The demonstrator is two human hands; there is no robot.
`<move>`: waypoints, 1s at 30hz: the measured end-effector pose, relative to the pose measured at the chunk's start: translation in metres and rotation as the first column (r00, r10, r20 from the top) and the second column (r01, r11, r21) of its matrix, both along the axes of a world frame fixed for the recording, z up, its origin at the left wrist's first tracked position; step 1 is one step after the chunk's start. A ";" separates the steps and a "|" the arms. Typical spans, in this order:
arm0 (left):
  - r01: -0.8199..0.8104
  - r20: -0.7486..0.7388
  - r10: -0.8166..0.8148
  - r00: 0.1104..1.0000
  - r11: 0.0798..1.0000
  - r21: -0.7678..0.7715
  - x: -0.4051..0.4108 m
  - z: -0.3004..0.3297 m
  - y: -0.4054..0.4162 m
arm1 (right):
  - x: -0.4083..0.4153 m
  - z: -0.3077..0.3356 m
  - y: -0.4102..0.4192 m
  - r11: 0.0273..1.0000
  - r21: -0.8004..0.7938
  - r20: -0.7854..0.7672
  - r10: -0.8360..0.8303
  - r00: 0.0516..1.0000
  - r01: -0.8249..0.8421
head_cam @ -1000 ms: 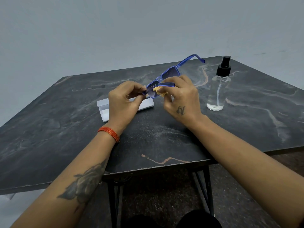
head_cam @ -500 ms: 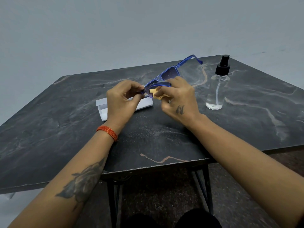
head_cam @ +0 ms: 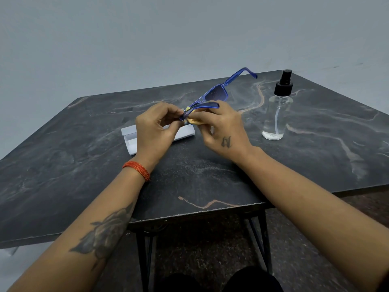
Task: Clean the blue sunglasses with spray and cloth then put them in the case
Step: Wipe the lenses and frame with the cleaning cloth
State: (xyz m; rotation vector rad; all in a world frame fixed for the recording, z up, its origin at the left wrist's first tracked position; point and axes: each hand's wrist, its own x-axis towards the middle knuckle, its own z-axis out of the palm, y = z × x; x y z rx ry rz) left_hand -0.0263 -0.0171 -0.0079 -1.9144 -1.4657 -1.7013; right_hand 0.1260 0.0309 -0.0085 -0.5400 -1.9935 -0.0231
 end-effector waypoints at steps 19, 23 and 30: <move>0.003 -0.035 -0.004 0.999 0.999 -0.044 0.001 0.000 -0.002 | 0.013 0.022 0.007 0.604 -0.594 -0.720 -0.104 0.687 -0.531; -0.009 -0.071 0.005 0.997 0.999 -0.048 0.001 0.001 -0.003 | 0.010 0.024 0.004 0.461 -0.604 -0.740 -0.022 0.672 -0.650; -0.003 -0.082 -0.002 0.997 0.998 -0.059 0.003 0.003 -0.004 | 0.003 0.009 0.000 0.907 -0.418 -0.213 -0.153 0.965 0.052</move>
